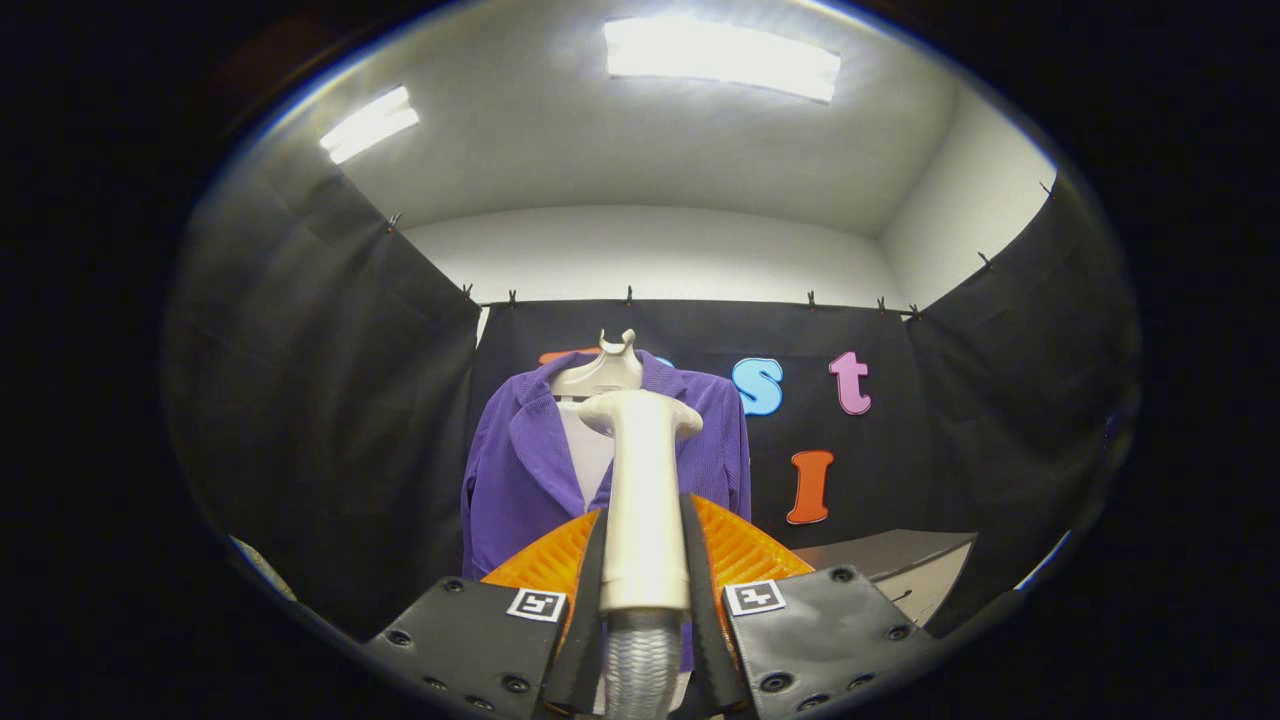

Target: Iron the clothes twice with a garment steamer, once on the left side and once on the right side.

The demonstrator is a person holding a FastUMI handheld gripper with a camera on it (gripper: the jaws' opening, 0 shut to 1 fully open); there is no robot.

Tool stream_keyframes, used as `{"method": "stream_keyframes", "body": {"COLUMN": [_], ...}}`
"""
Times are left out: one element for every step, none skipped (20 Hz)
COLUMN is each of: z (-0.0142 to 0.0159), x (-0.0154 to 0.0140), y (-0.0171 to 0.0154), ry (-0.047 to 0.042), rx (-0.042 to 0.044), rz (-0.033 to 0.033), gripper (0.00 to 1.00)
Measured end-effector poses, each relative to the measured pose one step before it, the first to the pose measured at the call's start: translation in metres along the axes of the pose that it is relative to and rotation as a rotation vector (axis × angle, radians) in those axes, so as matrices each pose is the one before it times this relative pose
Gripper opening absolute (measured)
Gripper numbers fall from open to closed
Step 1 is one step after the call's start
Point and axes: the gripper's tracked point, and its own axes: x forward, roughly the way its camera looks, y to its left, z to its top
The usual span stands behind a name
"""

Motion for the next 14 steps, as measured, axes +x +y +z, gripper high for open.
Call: {"method": "stream_keyframes", "body": {"z": [0.00035,-0.00081,-0.00056,-0.00086,-0.00045,-0.00042,-0.00029,-0.00056,-0.00027,-0.00059,-0.00073,-0.00025,0.00030,0.00010], "x": [-0.00138,0.00015,0.00116,0.00020,0.00102,0.00131,0.00004,0.00072,0.00116,0.00014,0.00106,0.00141,-0.00018,-0.00052], "y": [-0.00044,-0.00037,-0.00026,-0.00068,-0.00017,-0.00048,-0.00050,-0.00058,-0.00025,-0.00125,-0.00050,-0.00067,-0.00043,-0.00086], "ry": [0.00025,0.00219,0.00146,0.00067,0.00046,-0.00111,-0.00004,0.00047,0.00059,0.00086,0.00043,-0.00035,-0.00066,-0.00093], "rx": [-0.00064,0.00005,0.00288,0.00344,0.00155,0.00057,-0.00121,-0.00126,-0.00039,-0.00015,-0.00034,-0.00036,-0.00089,-0.00099], "rz": [-0.00064,-0.00063,-0.00093,-0.00095,-0.00134,-0.00189,-0.00124,-0.00123,-0.00096,-0.00122,-0.00189,-0.00166,-0.00214,-0.00219], "gripper": [0.44,0.44,0.44,0.44,0.44,0.44,0.44,0.44,0.44,0.44,0.44,0.44,0.44,0.44]}}
